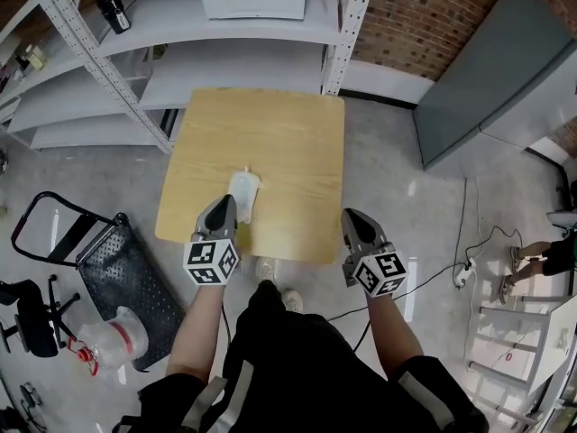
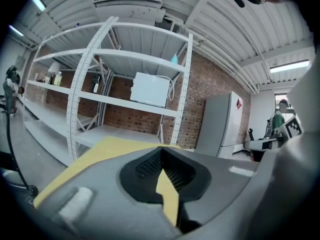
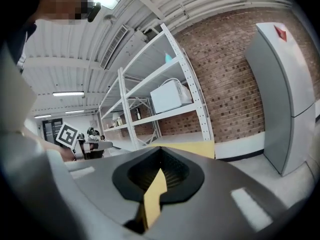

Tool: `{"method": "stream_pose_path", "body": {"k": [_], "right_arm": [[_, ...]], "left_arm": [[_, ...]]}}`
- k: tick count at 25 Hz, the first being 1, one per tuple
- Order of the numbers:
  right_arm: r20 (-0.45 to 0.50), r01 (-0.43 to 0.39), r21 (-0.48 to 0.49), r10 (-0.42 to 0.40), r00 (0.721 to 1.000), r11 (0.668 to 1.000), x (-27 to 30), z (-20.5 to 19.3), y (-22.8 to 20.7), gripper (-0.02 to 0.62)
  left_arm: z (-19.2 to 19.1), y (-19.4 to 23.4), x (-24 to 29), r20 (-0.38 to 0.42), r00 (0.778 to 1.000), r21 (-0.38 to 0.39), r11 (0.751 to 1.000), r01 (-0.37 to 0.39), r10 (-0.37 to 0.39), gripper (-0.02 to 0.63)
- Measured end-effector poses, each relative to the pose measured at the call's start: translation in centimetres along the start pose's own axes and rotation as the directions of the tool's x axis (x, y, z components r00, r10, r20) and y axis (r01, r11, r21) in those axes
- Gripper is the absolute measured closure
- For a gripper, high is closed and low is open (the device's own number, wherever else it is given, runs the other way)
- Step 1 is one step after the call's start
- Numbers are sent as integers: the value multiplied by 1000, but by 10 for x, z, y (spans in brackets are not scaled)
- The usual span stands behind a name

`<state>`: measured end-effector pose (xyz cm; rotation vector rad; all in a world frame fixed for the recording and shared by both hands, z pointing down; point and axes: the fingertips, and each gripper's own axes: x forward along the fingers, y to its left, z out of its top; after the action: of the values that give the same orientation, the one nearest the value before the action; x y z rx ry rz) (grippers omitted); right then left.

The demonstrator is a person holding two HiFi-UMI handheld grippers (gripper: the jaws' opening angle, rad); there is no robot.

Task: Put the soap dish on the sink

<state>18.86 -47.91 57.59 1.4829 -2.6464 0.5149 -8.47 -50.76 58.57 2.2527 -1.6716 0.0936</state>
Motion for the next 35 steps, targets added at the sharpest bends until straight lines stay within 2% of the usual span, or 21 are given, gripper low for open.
{"method": "stream_pose_path", "body": {"k": [3,8,13,16,19,24,31,35], "right_arm": [[42,-21,-11,21,999,1000,-15,15,7,589],[89,-46,-13,47,995,999,-45,29,16,589],[119,-53,-18,55,991,998,-67,34,17,589],[139,-33,-28,36,990,999,-75,38,18,589],[172,-25,-27,29,985,999,-78,50,22,590],[194,-35,-71,49,980,997,-75,63,46,591],[200,-43,-44,50,979,998,-57,58,75,591],[182,-37,-98,54,982,994,-47,55,88,591]], "left_arm": [[12,-4,-25,26,999,18,1000,-25,24,607],[30,-25,-64,110,993,6,999,-37,36,606],[23,-24,-94,121,989,-3,996,-85,84,606],[27,-19,-110,132,986,25,994,-106,102,607],[47,-13,-124,180,980,49,994,-99,88,607],[69,1,-138,237,968,44,995,-91,79,607],[66,28,-154,253,965,24,996,-81,73,606],[67,38,-160,261,963,33,997,-71,60,604]]}}
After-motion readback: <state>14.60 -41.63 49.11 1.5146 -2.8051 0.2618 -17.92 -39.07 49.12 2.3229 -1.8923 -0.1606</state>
